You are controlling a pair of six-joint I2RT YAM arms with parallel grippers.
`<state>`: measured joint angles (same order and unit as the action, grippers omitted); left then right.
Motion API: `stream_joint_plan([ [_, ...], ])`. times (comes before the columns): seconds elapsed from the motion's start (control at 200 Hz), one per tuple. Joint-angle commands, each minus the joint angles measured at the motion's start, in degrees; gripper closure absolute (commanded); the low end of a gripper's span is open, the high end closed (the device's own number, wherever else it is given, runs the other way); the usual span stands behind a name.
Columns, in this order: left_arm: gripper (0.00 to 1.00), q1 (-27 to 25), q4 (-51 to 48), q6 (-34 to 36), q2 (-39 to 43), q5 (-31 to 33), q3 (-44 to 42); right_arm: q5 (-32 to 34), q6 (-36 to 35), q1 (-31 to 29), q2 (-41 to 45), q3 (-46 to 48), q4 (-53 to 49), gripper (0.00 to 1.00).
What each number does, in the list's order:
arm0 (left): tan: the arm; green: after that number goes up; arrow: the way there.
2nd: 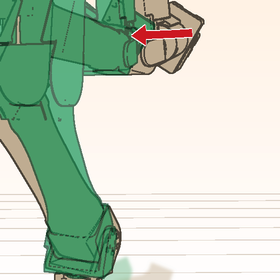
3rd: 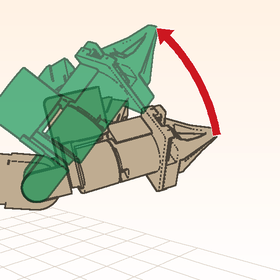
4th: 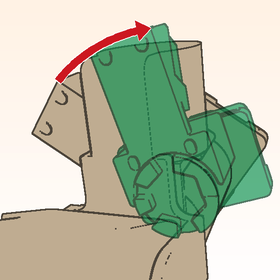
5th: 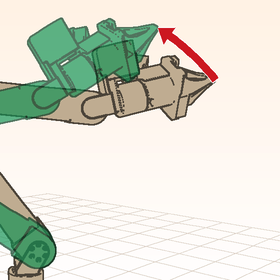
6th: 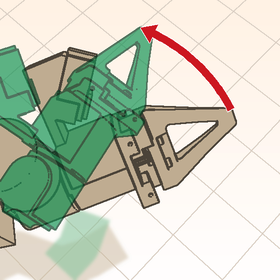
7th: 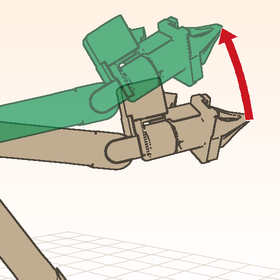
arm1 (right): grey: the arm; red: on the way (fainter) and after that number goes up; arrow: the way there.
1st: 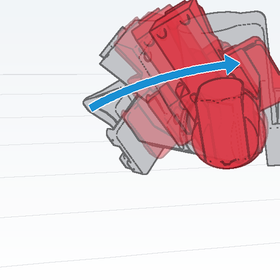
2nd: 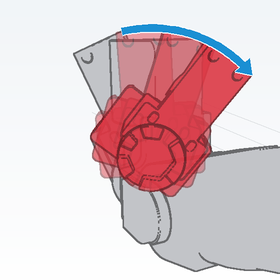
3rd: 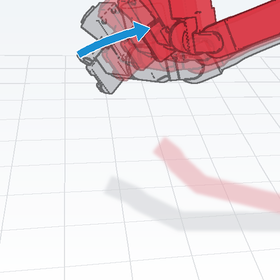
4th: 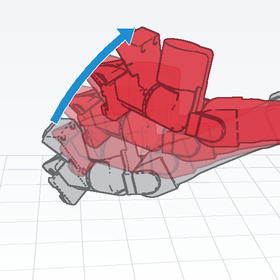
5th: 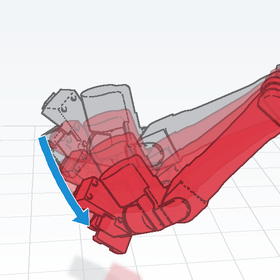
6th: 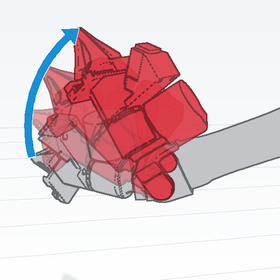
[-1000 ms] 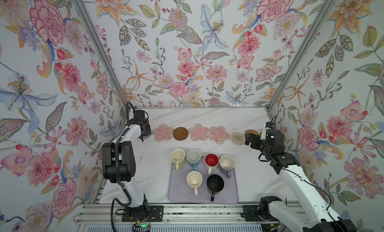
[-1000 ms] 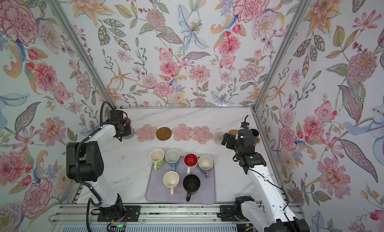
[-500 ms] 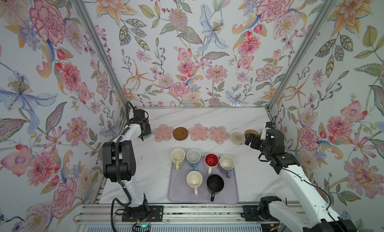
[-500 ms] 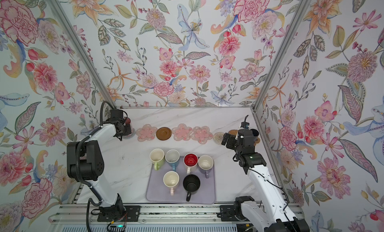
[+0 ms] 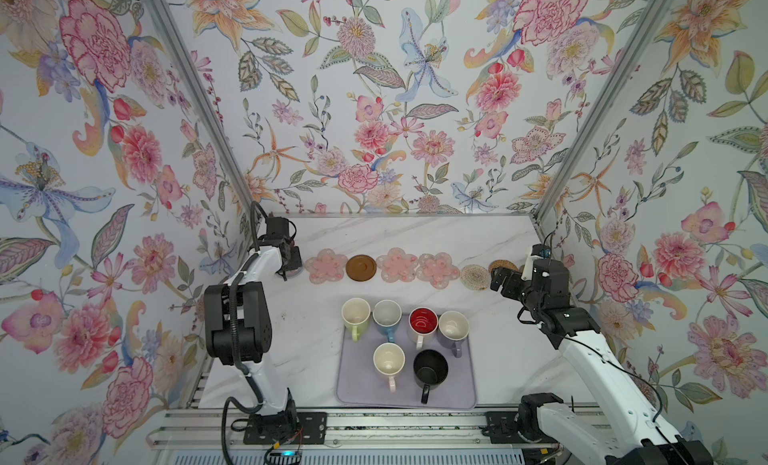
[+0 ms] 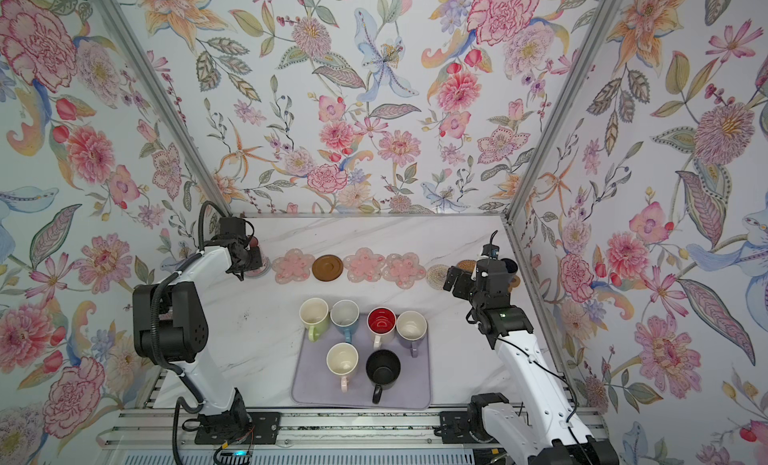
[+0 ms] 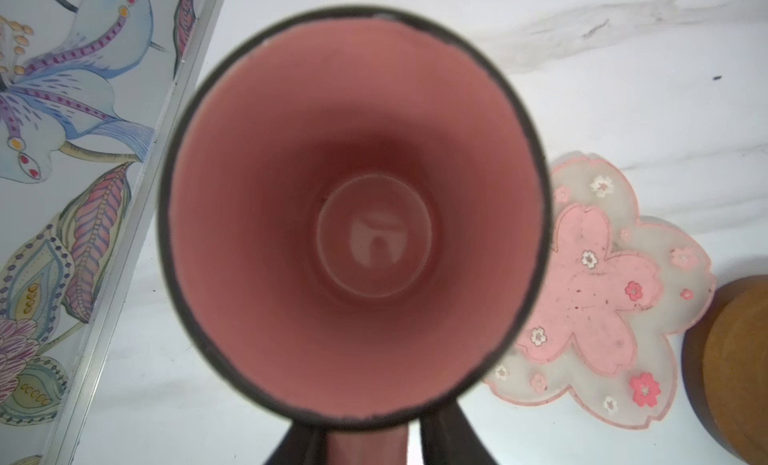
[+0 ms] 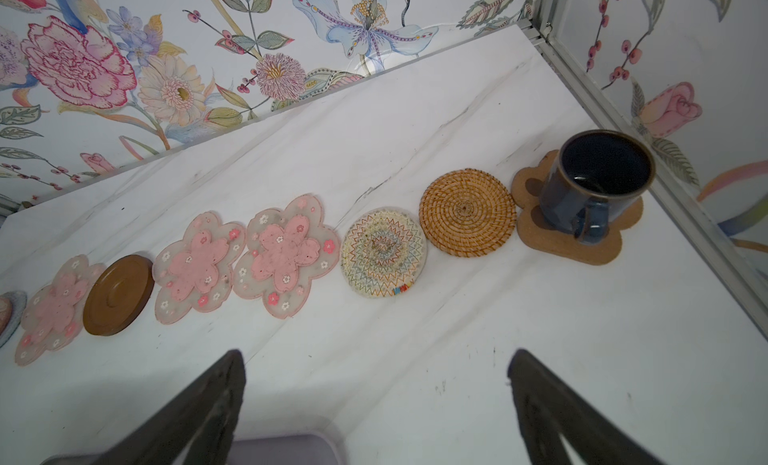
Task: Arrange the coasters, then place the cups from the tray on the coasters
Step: 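Lower the pink mug onto the blue knitted coaster and open the left gripper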
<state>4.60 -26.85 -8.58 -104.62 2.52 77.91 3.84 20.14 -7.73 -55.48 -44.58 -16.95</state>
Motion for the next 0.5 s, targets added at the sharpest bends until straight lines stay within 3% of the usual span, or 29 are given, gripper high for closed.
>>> stream_joint_plan([
  [0.0, 0.54, 0.5, 0.83, -0.39, 0.08, 0.19, 2.09, -0.02, -0.63, 0.18, 1.06, -0.14, -1.05, 0.01],
  [0.24, 0.28, 0.43, 0.75, -1.89, 3.63, 1.07, 1.42, 0.01, -0.54, 0.17, 1.27, -0.27, -1.42, 0.01],
  [0.345, 0.09, 0.49, 0.44, -3.19, 8.55, 0.6, 1.07, 0.09, -0.4, 0.3, 1.34, -0.42, -1.68, 0.01],
  [0.495, 0.01, 0.45, 1.98, -4.65, 19.36, -6.98, -1.05, 0.09, -0.12, 0.3, 0.8, -0.58, -2.29, 0.01],
])
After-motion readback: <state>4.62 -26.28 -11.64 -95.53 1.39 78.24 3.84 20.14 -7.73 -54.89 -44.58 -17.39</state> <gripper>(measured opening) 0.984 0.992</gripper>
